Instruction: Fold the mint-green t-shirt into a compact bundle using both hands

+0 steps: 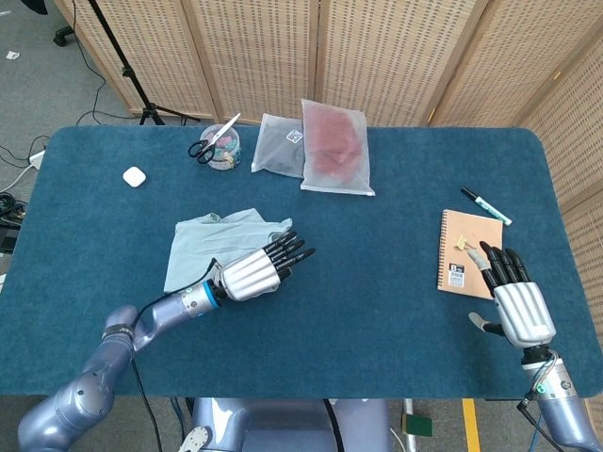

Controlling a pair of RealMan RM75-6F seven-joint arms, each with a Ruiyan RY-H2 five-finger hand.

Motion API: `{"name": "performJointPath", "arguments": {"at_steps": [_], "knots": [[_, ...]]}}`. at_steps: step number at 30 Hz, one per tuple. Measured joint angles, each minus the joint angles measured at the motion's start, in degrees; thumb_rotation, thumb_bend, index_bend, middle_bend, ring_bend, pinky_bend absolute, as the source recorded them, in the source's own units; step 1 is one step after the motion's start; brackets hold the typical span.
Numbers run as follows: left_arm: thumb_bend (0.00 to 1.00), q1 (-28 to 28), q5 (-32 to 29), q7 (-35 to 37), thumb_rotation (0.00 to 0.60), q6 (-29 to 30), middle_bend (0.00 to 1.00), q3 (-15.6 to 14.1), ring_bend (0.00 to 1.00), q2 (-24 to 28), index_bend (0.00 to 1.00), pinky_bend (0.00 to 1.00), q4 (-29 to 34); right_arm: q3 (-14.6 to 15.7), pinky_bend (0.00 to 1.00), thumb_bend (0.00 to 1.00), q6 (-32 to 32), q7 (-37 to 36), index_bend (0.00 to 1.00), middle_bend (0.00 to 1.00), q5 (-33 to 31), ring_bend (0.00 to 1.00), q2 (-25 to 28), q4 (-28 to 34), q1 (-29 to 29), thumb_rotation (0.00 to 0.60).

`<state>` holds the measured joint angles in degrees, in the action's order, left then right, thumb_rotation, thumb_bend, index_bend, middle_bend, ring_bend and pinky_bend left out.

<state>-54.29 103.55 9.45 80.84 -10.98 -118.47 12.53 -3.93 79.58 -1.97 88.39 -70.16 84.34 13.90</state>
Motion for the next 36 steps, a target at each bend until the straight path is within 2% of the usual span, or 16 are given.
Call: {"name": "performJointPath", "arguments": {"at_steps": [7, 9, 10, 13, 14, 15, 20, 22, 29, 36], "knots": [[0.44, -0.3, 0.4, -1.5, 0.600, 0.0, 0.00, -0.3, 0.00, -2.1, 0.74, 0.00, -0.6, 0.0, 0.00, 0.13, -0.2, -0.2, 0.00, 0.00, -0.1, 0.00, 0.1, 0.0, 0.0, 0.600], [0.42, -0.3, 0.3, -1.7, 0.600, -0.2, 0.00, -0.2, 0.00, -2.7, 0.69, 0.00, -0.9, 0.0, 0.00, 0.13, -0.2, -0.3, 0.00, 0.00, 0.0, 0.00, 0.1, 0.0, 0.1, 0.600], [0.40, -0.3, 0.2, -1.9, 0.600, -0.4, 0.00, -0.2, 0.00, -3.0, 0.59, 0.00, -1.1, 0.1, 0.00, 0.13, -0.2, -0.3, 0.00, 0.00, 0.0, 0.00, 0.1, 0.0, 0.1, 0.600], [0.35, -0.1, -0.2, -2.0, 0.600, -1.7, 0.00, 0.1, 0.00, -3.7, 0.15, 0.00, -1.3, 0.1, 0.00, 0.13, -0.3, -0.3, 0.00, 0.00, 0.0, 0.00, 0.2, 0.1, 0.0, 0.600], [0.33, 0.1, -0.7, -2.0, 0.600, -2.5, 0.00, 0.5, 0.00, -4.2, 0.05, 0.00, -1.4, 0.1, 0.00, 0.13, -0.3, -0.4, 0.00, 0.00, 0.0, 0.00, 0.2, 0.1, 0.0, 0.600], [0.31, 0.3, -1.1, -2.0, 0.600, -3.0, 0.00, 0.8, 0.00, -4.5, 0.01, 0.00, -1.5, 0.1, 0.00, 0.13, -0.3, -0.4, 0.00, 0.00, 0.1, 0.00, 0.2, 0.2, 0.0, 0.600], [0.18, 0.9, -3.8, -0.6, 0.600, -3.6, 0.00, 3.4, 0.00, -6.2, 0.00, 0.00, -1.7, 0.3, 0.00, 0.13, -0.3, -0.2, 0.00, 0.00, 0.2, 0.00, 0.2, 0.2, 0.0, 0.600], [0.16, 1.0, -4.7, 0.4, 0.600, -3.3, 0.00, 4.3, 0.00, -6.8, 0.00, 0.00, -1.8, 0.3, 0.00, 0.13, -0.3, -0.2, 0.00, 0.00, 0.2, 0.00, 0.2, 0.2, 0.0, 0.600], [0.15, 1.6, -7.8, 3.6, 0.600, -2.1, 0.00, 7.3, 0.00, -8.0, 0.00, 0.00, -2.2, 0.3, 0.00, 0.13, -0.5, -0.2, 0.00, 0.00, 0.1, 0.00, 0.2, 0.2, 0.1, 0.600], [0.15, 1.9, -10.6, 7.5, 0.600, 1.4, 0.00, 10.5, 0.00, -6.1, 0.00, 0.00, -1.1, 0.5, 0.00, 0.13, -0.6, 0.0, 0.00, 0.00, 0.3, 0.00, 0.2, 0.3, 0.1, 0.600]]}}
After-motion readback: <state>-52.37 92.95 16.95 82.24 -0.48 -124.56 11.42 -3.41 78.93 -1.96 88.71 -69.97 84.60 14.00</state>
